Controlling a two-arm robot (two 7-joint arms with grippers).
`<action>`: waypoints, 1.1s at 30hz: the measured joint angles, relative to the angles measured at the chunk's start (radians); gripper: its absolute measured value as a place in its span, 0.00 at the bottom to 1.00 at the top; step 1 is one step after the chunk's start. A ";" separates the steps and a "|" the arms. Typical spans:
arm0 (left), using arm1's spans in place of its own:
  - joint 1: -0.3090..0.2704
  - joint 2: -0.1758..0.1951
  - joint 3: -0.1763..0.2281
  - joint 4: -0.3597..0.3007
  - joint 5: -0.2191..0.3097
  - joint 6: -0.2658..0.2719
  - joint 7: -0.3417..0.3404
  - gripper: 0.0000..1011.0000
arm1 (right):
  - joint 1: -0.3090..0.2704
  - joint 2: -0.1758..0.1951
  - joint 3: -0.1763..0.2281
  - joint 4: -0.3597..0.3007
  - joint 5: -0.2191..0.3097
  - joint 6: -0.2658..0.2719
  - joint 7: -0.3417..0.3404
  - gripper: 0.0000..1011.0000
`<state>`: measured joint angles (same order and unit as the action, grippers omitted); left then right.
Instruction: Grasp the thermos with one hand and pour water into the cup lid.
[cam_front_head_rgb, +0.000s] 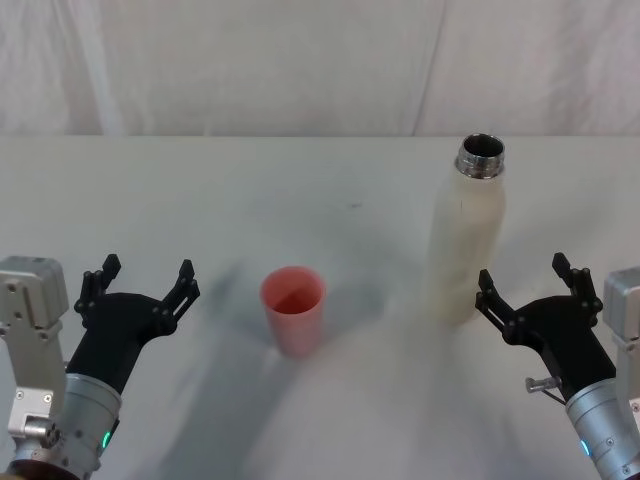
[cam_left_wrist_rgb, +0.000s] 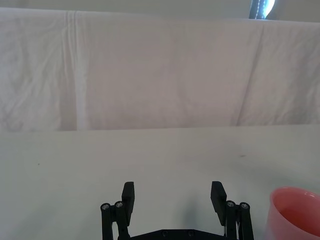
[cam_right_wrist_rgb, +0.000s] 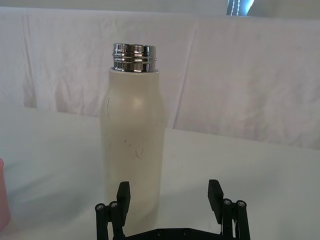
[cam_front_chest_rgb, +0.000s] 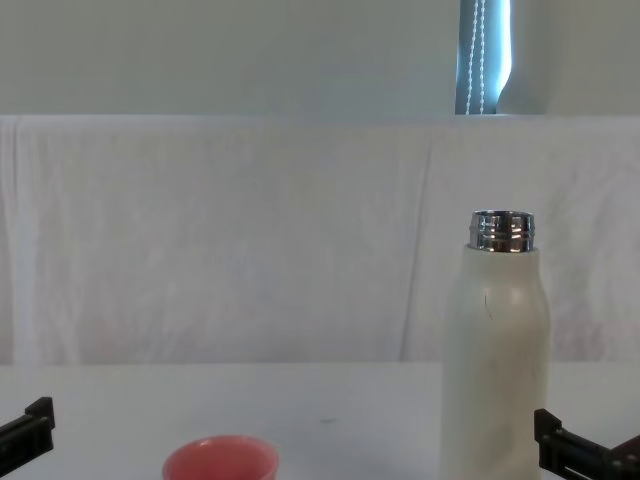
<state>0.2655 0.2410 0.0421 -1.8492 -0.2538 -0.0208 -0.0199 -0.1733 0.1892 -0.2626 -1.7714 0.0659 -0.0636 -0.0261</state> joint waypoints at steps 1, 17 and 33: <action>0.000 0.000 0.000 0.000 0.000 0.000 0.000 0.99 | 0.000 0.000 0.000 0.000 0.000 0.000 0.000 0.99; 0.000 0.000 0.000 0.000 0.000 0.000 0.000 0.99 | 0.000 0.000 0.000 0.000 0.000 0.000 0.000 0.99; 0.000 0.000 0.000 0.000 0.000 0.000 0.000 0.99 | 0.000 0.000 0.000 0.000 0.000 0.000 0.000 0.99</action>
<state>0.2655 0.2409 0.0421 -1.8492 -0.2538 -0.0208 -0.0199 -0.1733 0.1892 -0.2626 -1.7714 0.0659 -0.0637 -0.0261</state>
